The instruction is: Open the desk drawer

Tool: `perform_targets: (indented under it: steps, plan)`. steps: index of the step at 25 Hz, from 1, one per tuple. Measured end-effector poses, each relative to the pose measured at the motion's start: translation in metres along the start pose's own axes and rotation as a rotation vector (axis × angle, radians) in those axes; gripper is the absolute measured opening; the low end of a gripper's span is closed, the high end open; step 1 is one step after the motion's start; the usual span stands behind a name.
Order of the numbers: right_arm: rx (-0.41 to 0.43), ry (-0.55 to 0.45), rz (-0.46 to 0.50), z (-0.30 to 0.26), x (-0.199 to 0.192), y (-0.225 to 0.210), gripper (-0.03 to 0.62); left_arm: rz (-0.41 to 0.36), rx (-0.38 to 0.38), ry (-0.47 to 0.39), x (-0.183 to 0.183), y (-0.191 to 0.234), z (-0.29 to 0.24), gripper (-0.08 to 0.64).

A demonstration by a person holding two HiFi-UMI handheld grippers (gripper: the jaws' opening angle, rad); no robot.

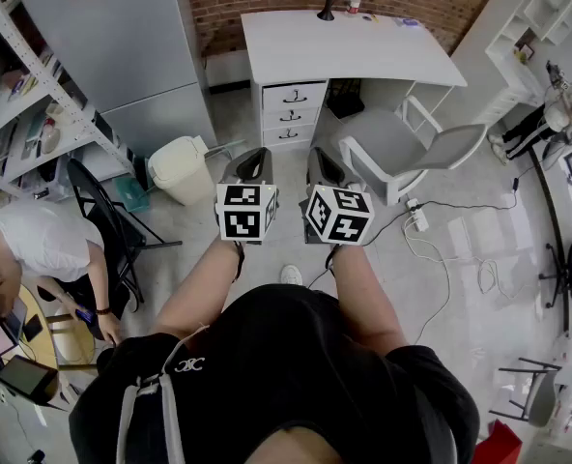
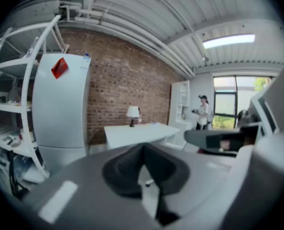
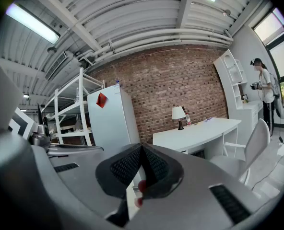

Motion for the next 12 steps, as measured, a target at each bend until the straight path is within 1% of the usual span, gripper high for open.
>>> perform_targets:
  steps: [4,12]
  plan:
    - [0.011,0.004,-0.014,-0.002,-0.005,-0.005,-0.008,0.009,-0.004,0.019,-0.004,-0.001,-0.008,-0.003]
    - [0.014,-0.001,0.013,-0.017,-0.004,-0.017,-0.008,0.005,-0.022,0.046,-0.001,-0.007,-0.034,-0.003]
Point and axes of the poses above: the fingertips, and each gripper's own axes: z backward along the fingers, y to its left, x out of its top, the point moved 3 cm from there along z, backward along the fingers, and after that the axes turned 7 degrees about y, right-handed, at the moved point
